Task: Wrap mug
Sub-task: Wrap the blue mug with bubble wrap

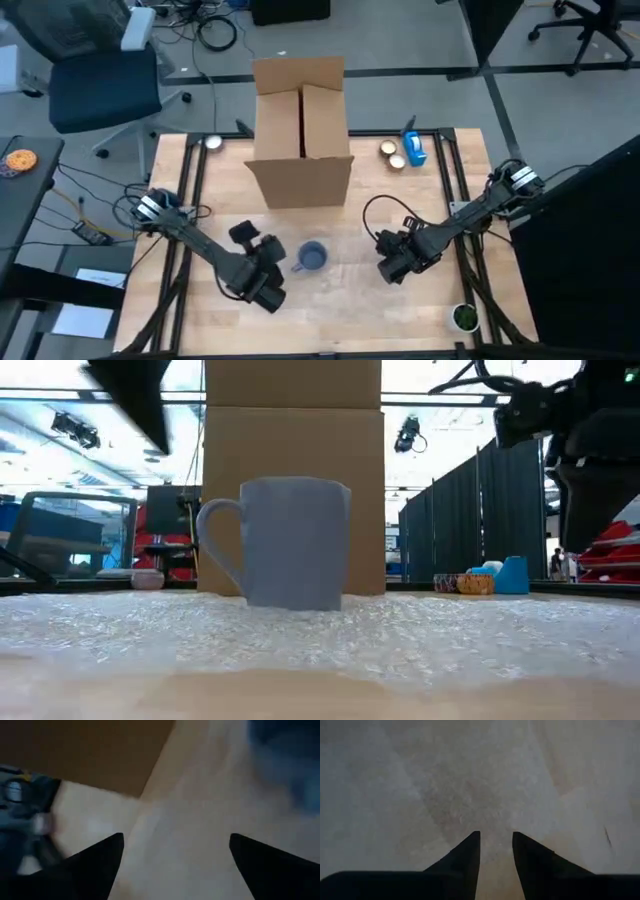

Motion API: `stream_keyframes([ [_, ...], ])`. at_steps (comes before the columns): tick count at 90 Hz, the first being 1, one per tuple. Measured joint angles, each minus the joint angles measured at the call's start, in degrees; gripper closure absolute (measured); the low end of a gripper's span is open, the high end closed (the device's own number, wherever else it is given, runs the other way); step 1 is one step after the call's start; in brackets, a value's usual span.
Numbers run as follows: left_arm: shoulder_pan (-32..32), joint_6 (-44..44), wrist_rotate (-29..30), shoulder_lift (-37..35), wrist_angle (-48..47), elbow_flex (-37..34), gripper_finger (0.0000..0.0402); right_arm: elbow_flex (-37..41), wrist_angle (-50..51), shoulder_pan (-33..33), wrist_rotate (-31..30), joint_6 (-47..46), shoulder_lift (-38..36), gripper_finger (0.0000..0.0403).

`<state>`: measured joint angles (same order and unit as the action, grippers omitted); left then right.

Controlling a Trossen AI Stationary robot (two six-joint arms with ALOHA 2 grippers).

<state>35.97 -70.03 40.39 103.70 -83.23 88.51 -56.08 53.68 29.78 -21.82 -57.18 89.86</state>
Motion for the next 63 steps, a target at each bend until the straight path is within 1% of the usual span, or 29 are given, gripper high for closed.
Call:
stream_keyframes([
  [8,2.08,-1.91,7.62,-0.04,7.48,0.00,0.0053,3.15,-4.55,-0.18,-0.22,-1.16,0.00,0.0314],
  [12,2.62,-0.73,9.96,0.00,11.43,0.00,0.0053,4.84,-6.09,-0.46,-0.22,-1.25,0.00,0.0315],
  [15,2.81,0.60,10.66,0.00,14.25,0.00,0.0053,6.07,-6.97,-0.66,-0.22,-1.28,0.02,0.0315],
  [28,2.75,7.25,10.94,0.00,23.67,0.00,0.0053,12.15,-13.77,-1.89,-0.24,-4.10,0.02,0.0319],
  [35,2.75,9.55,10.97,0.02,26.22,0.00,0.0053,15.28,-20.14,-2.19,-0.77,-4.74,-0.26,0.0327],
  [42,2.69,9.78,10.83,0.01,26.81,0.00,0.0053,17.81,-25.44,-2.42,-1.80,-4.64,-0.50,0.0340],
  [49,2.66,9.65,9.86,0.02,26.78,0.00,0.0053,18.46,-28.21,-2.45,-3.04,-3.76,-0.39,0.0366],
  [55,2.64,9.64,9.62,0.02,26.88,0.00,0.0053,18.28,-29.78,-2.34,-3.92,-0.95,-0.33,0.0392],
  [63,2.64,9.74,8.71,0.02,27.01,0.00,0.0053,16.97,-32.60,-1.81,-4.48,3.47,-0.37,0.0396],
])
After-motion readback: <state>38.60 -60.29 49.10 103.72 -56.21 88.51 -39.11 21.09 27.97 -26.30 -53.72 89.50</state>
